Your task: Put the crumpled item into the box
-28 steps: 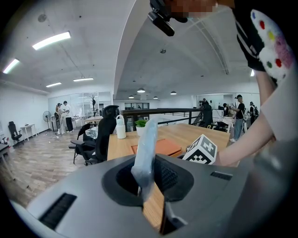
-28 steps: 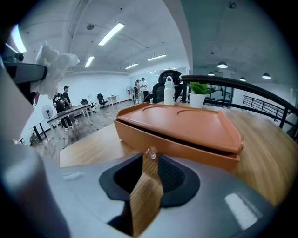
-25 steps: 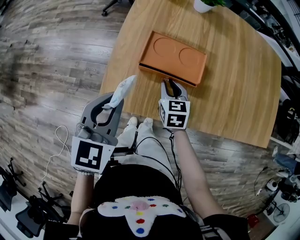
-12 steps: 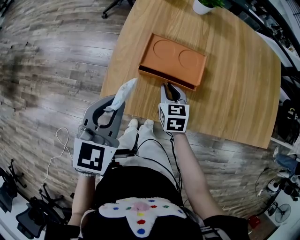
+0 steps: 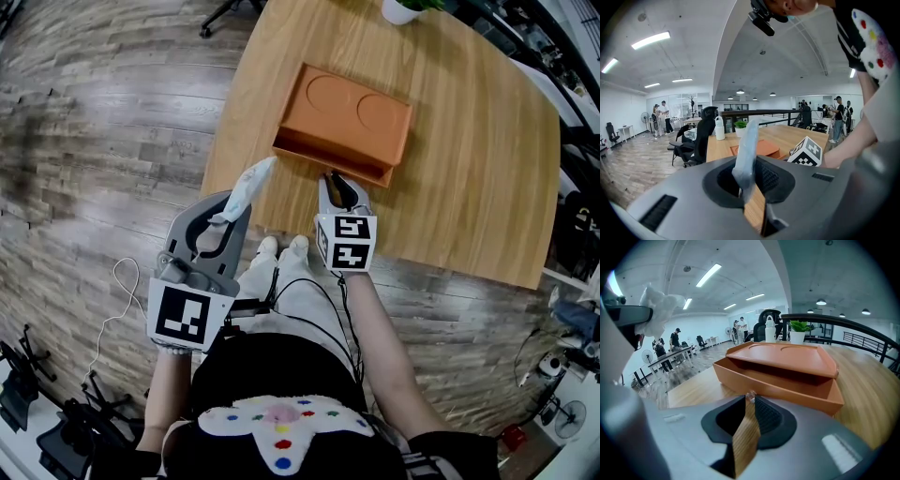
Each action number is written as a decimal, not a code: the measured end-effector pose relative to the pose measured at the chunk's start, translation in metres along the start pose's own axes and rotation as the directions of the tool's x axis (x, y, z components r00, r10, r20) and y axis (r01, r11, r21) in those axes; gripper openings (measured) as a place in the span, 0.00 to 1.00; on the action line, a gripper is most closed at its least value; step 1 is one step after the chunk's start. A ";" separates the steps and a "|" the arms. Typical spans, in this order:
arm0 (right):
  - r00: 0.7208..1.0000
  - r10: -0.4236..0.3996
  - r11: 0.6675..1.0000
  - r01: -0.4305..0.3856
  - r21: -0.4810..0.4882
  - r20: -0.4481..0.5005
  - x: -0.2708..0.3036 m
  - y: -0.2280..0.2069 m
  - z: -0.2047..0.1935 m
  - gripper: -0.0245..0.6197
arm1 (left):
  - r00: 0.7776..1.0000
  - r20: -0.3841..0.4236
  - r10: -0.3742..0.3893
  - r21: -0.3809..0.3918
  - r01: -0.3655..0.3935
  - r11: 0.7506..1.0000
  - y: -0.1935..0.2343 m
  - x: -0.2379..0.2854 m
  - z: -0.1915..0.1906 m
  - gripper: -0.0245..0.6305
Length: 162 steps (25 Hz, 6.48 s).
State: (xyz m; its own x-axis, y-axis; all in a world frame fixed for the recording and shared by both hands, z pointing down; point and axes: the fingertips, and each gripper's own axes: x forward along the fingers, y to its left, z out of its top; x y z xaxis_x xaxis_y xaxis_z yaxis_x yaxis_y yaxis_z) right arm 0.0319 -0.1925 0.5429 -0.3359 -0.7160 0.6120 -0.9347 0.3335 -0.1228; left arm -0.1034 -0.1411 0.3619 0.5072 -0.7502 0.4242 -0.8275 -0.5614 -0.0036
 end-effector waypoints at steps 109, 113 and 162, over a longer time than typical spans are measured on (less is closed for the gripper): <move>0.899 -0.243 0.970 0.233 0.071 0.364 -0.223 -0.047 0.086 0.05 | 0.971 0.076 -0.225 0.241 0.201 0.950 -0.062 0.017 0.062 0.11; 0.896 -0.274 0.962 0.257 0.095 0.351 -0.228 -0.055 0.079 0.05 | 0.965 0.018 -0.260 0.297 0.243 0.923 -0.070 0.038 0.051 0.11; 0.887 -0.390 0.915 0.343 0.215 0.248 -0.235 -0.088 0.030 0.05 | 0.811 -0.538 -0.229 0.501 0.526 0.687 -0.089 0.158 -0.077 0.36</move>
State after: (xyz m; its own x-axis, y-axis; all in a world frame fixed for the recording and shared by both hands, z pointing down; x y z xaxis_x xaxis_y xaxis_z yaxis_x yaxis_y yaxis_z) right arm 0.1891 -0.0719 0.3863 0.0384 -0.9170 0.3970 -0.9949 -0.0721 -0.0701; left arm 0.0324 -0.1829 0.4988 0.4710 -0.2922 0.8323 -0.1810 -0.9555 -0.2330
